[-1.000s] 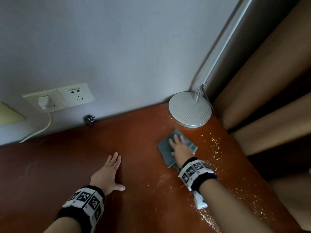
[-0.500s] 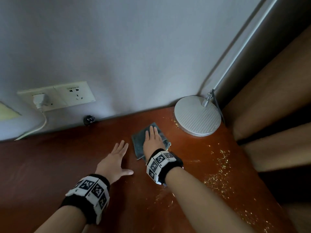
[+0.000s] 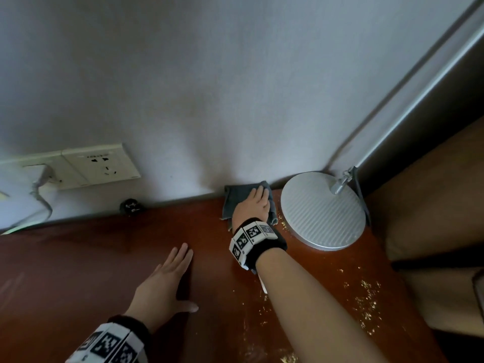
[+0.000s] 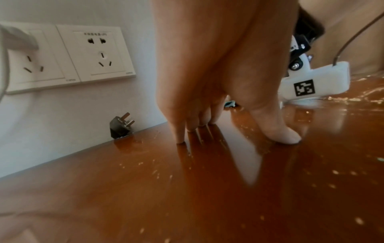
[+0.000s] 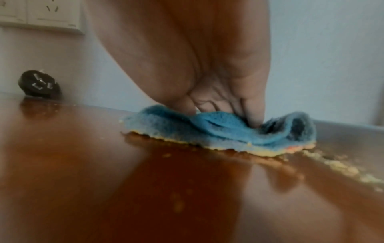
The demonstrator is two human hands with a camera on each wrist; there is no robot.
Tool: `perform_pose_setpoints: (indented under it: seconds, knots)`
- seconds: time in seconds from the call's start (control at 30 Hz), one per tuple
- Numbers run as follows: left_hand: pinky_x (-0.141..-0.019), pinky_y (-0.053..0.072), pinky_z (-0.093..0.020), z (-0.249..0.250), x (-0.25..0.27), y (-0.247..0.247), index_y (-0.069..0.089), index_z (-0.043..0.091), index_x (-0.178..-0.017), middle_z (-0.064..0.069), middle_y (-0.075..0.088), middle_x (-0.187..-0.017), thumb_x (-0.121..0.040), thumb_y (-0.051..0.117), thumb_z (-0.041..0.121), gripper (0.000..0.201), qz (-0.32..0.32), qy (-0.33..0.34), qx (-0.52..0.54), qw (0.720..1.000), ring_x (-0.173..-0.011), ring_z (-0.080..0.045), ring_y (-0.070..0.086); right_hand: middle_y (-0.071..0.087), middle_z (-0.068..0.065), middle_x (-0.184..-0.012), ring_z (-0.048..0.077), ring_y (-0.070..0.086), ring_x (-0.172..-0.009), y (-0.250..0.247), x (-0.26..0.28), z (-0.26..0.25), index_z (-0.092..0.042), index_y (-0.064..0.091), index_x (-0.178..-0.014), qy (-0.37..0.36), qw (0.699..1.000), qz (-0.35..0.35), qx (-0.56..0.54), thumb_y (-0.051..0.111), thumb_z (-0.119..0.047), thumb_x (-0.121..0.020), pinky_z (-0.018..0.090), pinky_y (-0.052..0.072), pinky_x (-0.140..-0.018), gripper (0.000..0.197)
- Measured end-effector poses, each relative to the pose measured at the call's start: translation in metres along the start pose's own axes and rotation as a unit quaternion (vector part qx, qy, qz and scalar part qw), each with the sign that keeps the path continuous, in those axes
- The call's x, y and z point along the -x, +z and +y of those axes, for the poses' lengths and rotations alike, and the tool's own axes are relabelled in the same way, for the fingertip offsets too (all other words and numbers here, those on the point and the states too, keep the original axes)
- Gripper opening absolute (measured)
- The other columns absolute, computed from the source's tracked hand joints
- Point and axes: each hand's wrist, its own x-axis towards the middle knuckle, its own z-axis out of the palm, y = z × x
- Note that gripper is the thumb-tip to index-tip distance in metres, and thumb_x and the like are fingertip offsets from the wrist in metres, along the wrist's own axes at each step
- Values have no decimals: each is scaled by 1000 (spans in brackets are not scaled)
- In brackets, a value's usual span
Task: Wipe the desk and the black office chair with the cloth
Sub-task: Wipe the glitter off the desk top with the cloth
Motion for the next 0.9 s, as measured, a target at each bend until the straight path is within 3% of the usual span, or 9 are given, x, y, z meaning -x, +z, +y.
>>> perform_pose_setpoints:
  seconds: [0.23,0.37,0.47,0.57,0.67,0.77,0.83,0.9]
  knots:
    - [-117,3,-28,2,3,-2,-14,24,-149,15,-32,-139,-79,69,48,111,-8,4,5,1000,-129,3,-23,-8,16,-156,30,-7,-144,-6,5,13,3,-4,-147,42,999,-9,2,15,-23,-104,35,13,-115,54]
    - [-117,14,-28,7,-5,-8,-8,26,-151,12,-20,-155,-84,66,44,101,10,2,42,999,-142,-3,-15,3,21,-155,36,2,-143,24,37,19,4,9,-148,40,998,-48,30,15,-25,-103,40,15,-115,53]
    - [-117,17,-31,17,-25,-18,-7,28,-151,12,-16,-157,-85,65,44,99,40,18,48,998,-144,-5,-12,10,23,-153,38,7,-142,34,45,26,0,17,-147,4,999,-20,34,26,-26,-102,41,18,-114,53]
    - [-118,7,-32,29,-41,-23,-8,25,-151,8,-16,-157,-85,65,44,100,44,35,38,998,-145,-8,-13,-5,21,-155,35,-3,-144,23,49,27,-7,2,-150,-17,1000,-24,-3,26,-26,-103,39,14,-115,56]
    - [-118,3,-32,35,-47,-18,-9,23,-151,5,-18,-157,-84,66,44,103,23,33,40,998,-145,-10,-13,-4,23,-155,34,-3,-144,21,70,32,0,2,-148,-67,998,-13,-12,26,-15,-102,38,10,-117,54]
    - [-118,2,-31,39,-50,-14,-9,23,-151,6,-18,-157,-84,65,44,102,29,41,50,997,-145,-10,-13,3,24,-155,33,3,-144,17,86,44,6,8,-146,-147,988,-19,49,39,-7,-98,36,12,-117,58]
    - [-117,1,-28,43,-53,-15,-9,23,-151,8,-17,-157,-85,65,43,101,56,48,62,995,-145,-7,-13,13,19,-154,29,11,-144,-1,81,49,3,16,-145,-177,983,19,38,49,-7,-93,33,18,-115,63]
    - [-117,1,-27,46,-56,-18,-9,23,-151,9,-16,-157,-86,63,42,100,70,50,68,994,-144,-6,-12,13,17,-155,26,10,-144,-25,65,48,3,14,-146,-192,977,87,30,55,-7,-90,31,16,-117,71]
